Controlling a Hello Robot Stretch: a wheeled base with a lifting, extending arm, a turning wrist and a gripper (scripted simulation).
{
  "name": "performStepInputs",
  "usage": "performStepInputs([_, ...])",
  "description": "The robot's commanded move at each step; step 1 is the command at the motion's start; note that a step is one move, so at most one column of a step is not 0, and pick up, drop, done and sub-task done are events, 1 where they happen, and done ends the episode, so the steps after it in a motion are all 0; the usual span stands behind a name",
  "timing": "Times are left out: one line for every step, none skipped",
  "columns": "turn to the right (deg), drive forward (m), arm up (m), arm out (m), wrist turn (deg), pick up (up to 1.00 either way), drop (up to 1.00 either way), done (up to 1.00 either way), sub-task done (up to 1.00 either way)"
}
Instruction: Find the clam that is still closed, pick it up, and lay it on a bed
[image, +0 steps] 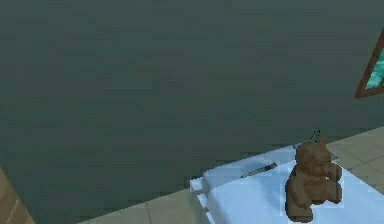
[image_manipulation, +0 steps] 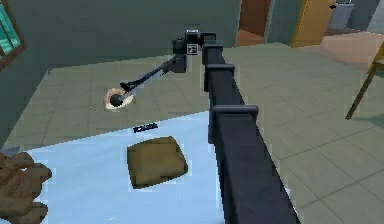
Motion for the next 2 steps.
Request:
performStepInputs([0.0,0.00,-0.46,0.00,0.0,0.00,0.00,0.00,0.00])
performStepInputs([0.0,0.00,-0.32,0.00,0.0,0.00,0.00,0.00,0.00])
